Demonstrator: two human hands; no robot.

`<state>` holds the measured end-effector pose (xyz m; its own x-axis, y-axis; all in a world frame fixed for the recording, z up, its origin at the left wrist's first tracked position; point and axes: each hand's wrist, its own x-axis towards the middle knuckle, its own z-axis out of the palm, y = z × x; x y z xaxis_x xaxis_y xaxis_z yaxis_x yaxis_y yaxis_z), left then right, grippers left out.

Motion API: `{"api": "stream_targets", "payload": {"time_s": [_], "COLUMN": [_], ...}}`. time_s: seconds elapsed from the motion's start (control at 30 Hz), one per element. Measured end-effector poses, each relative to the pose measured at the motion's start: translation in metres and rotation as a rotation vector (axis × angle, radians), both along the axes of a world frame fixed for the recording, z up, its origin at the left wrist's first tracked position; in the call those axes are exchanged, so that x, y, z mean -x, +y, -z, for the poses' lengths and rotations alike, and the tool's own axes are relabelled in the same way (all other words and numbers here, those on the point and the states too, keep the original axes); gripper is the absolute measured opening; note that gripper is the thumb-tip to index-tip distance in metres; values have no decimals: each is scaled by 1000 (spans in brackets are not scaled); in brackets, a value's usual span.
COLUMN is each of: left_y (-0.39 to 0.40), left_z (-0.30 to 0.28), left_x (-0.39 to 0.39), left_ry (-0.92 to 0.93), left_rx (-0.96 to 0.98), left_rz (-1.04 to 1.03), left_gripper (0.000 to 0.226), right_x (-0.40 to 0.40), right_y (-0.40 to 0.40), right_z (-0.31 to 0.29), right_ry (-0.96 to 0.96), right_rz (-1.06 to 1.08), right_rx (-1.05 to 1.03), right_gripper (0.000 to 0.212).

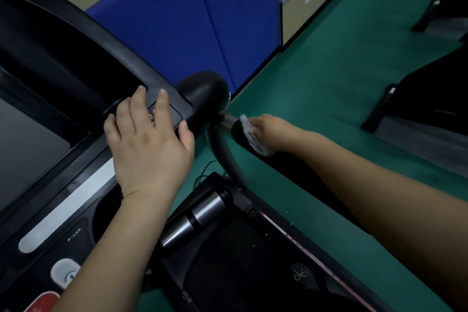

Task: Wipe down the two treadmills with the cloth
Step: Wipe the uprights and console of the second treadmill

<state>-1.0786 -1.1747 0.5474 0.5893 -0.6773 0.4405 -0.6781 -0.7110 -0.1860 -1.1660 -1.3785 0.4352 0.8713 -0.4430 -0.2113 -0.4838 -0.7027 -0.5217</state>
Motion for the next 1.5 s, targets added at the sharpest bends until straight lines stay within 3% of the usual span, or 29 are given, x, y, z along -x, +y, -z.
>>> {"api": "stream_targets", "payload": {"time_s": [0.17, 0.37, 0.6, 0.87, 1.1, 1.2, 1.37, 1.5], "left_y": [20, 53, 50, 52, 52, 54, 55, 54], "left_z": [0, 34, 54, 55, 56, 57, 58, 58], "left_x": [33, 71, 74, 75, 77, 77, 78, 78], "left_ry": [188, 411, 269, 227, 254, 249, 277, 285], "left_rx": [162, 37, -268, -260, -240, -218, -196, -194], "left_rz": [186, 165, 178, 232, 249, 252, 241, 249], "left_gripper": [36, 42, 47, 52, 51, 52, 55, 54], "right_x": [50, 117, 81, 175, 120, 139, 213, 199], "right_y": [-1, 5, 14, 31, 35, 44, 71, 80], "right_z": [-12, -5, -5, -5, 4, 3, 10, 14], "right_ry": [70, 86, 22, -7, 5, 2, -31, -10], "right_rz": [34, 130, 180, 210, 243, 210, 233, 305], "right_rx": [-98, -160, -89, 10, 108, 137, 411, 520], "right_gripper": [34, 32, 34, 34, 35, 38, 44, 46]}}
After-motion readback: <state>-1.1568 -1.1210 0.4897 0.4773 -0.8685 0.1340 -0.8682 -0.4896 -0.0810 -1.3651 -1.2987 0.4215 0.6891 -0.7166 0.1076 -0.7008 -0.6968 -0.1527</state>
